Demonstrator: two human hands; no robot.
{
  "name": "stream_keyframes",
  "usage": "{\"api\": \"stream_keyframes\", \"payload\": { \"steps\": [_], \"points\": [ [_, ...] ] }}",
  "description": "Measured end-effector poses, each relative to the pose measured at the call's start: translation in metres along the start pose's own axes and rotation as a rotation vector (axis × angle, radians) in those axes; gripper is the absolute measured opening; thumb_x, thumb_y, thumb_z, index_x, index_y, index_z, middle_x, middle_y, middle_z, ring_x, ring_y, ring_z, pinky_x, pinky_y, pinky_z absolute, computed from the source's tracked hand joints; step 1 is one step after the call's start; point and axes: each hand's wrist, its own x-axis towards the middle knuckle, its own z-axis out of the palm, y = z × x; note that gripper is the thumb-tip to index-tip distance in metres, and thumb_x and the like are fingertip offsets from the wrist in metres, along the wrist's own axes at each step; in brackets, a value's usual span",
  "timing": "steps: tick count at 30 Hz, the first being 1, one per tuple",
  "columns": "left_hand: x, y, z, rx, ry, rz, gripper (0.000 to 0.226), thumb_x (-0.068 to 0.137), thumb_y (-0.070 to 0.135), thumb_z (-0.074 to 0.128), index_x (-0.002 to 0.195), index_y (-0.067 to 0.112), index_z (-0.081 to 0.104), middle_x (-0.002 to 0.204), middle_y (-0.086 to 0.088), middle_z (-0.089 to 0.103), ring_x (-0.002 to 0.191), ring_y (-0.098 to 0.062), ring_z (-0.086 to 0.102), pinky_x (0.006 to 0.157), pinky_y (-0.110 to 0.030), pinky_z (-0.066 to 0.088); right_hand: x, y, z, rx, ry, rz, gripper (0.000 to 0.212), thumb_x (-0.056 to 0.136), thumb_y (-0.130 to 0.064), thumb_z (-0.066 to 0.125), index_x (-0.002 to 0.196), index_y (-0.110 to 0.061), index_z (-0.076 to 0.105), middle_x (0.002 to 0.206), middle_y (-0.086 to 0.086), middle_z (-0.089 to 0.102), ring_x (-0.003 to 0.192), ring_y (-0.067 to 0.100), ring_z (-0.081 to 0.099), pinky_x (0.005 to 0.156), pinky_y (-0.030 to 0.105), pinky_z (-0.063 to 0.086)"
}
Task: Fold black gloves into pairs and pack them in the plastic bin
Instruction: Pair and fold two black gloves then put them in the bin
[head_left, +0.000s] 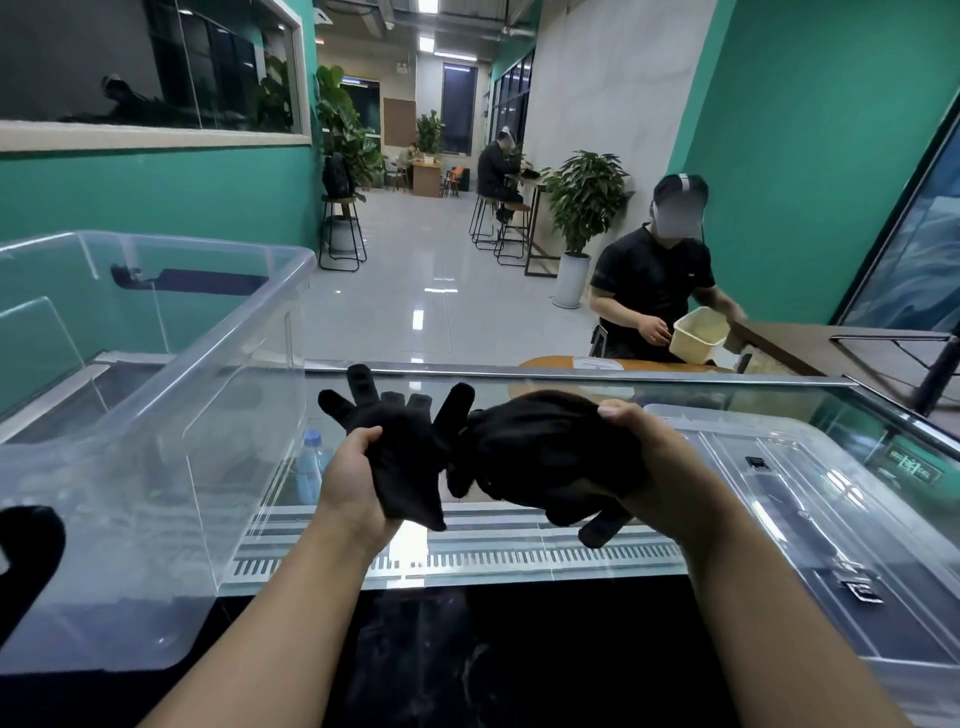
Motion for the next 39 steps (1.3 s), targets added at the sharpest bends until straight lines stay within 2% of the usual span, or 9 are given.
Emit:
{"api": "stream_keyframes", "payload": {
  "steps": [3,6,10,16,20,24,28,32,39],
  "points": [
    [0.0,-0.005,0.003,0.027,-0.041,-0.014,0.037,0.094,0.026,0.033,0.097,0.008,0.065,0.078,-0.008,0.075,0.068,-0.023,0.071,0.068,-0.037,0.048,0.003,-0.003,0.007,0.406,0.086,-0.126,0.032,0.092,-0.023,0.037,0.088,-0.004,0.062,0.069,0.01,0.064,0.06,0.018,0.067,0.053,0.027,0.054],
    [0.002,-0.009,0.006,0.036,-0.076,-0.038,0.04,0.093,0.032,0.032,0.101,0.011,0.065,0.088,-0.01,0.075,0.076,-0.028,0.067,0.074,-0.042,0.045,0.007,-0.007,0.014,0.658,0.13,-0.195,0.035,0.088,-0.014,0.041,0.072,-0.003,0.07,0.066,0.008,0.07,0.062,0.016,0.07,0.057,0.025,0.058],
    [0.002,-0.012,0.008,-0.017,-0.11,-0.07,0.043,0.094,0.034,0.031,0.101,0.01,0.066,0.087,-0.011,0.074,0.076,-0.026,0.07,0.079,-0.041,0.047,0.011,-0.014,0.022,0.806,0.111,-0.245,0.029,0.071,-0.013,0.049,0.064,0.0,0.074,0.07,0.011,0.073,0.064,0.021,0.072,0.064,0.03,0.06],
    [-0.003,-0.014,0.015,-0.074,-0.147,-0.127,0.041,0.093,0.028,0.032,0.107,0.008,0.064,0.098,-0.012,0.073,0.08,-0.025,0.072,0.085,-0.04,0.048,0.022,-0.018,0.033,0.832,0.087,-0.31,0.032,0.08,-0.015,0.048,0.074,-0.004,0.077,0.084,0.011,0.076,0.076,0.021,0.073,0.069,0.033,0.061],
    [-0.001,-0.014,0.012,-0.093,-0.141,-0.152,0.04,0.092,0.027,0.033,0.104,0.006,0.065,0.097,-0.014,0.073,0.081,-0.027,0.072,0.082,-0.041,0.048,0.036,-0.017,0.036,0.609,0.254,-0.293,0.018,0.094,-0.023,0.051,0.097,-0.012,0.064,0.083,0.002,0.075,0.072,0.012,0.073,0.055,0.024,0.056],
    [0.001,-0.013,0.009,-0.13,-0.128,-0.151,0.039,0.09,0.025,0.035,0.112,0.007,0.063,0.107,-0.013,0.071,0.088,-0.027,0.071,0.086,-0.041,0.048,0.041,-0.019,0.037,0.349,0.385,-0.362,0.018,0.086,-0.001,0.061,0.099,-0.01,0.055,0.091,0.008,0.064,0.072,0.017,0.069,0.054,0.024,0.056],
    [0.001,-0.014,0.011,-0.144,-0.151,-0.152,0.039,0.091,0.027,0.035,0.108,0.007,0.064,0.102,-0.013,0.072,0.086,-0.027,0.071,0.087,-0.041,0.048,0.04,-0.021,0.051,-0.399,0.502,-0.742,0.03,0.08,0.006,0.061,0.097,-0.019,0.062,0.088,0.001,0.066,0.081,0.018,0.064,0.07,0.026,0.055],
    [0.001,-0.015,0.015,-0.139,-0.184,-0.177,0.046,0.094,0.035,0.031,0.118,0.007,0.059,0.116,-0.017,0.063,0.103,-0.03,0.061,0.097,-0.041,0.044,0.048,-0.01,0.071,-1.094,0.422,-0.832,0.042,0.076,0.005,0.061,0.114,-0.013,0.068,0.11,0.005,0.071,0.098,0.026,0.059,0.085,0.036,0.052],
    [-0.001,-0.017,0.019,-0.071,-0.143,-0.175,0.044,0.09,0.039,0.042,0.091,0.007,0.071,0.083,-0.013,0.071,0.076,-0.026,0.07,0.076,-0.034,0.053,0.055,0.02,0.082,-1.367,0.098,-0.754,0.037,0.081,-0.008,0.054,0.112,-0.022,0.069,0.121,-0.002,0.067,0.11,0.028,0.053,0.091,0.039,0.047]
  ]
}}
